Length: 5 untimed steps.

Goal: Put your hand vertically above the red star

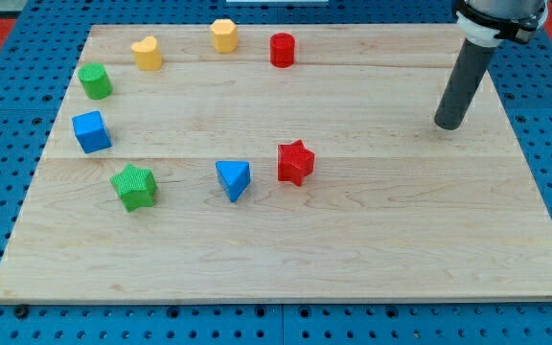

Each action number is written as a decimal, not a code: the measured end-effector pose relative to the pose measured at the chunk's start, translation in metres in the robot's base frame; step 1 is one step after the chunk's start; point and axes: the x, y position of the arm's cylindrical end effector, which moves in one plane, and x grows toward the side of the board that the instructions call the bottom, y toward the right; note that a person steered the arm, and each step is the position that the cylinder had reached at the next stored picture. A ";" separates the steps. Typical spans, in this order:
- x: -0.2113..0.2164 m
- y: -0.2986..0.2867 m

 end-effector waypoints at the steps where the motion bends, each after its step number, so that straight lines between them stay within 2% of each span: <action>1: 0.000 0.000; 3: 0.001 -0.002; 4: 0.015 -0.023; 5: 0.022 -0.138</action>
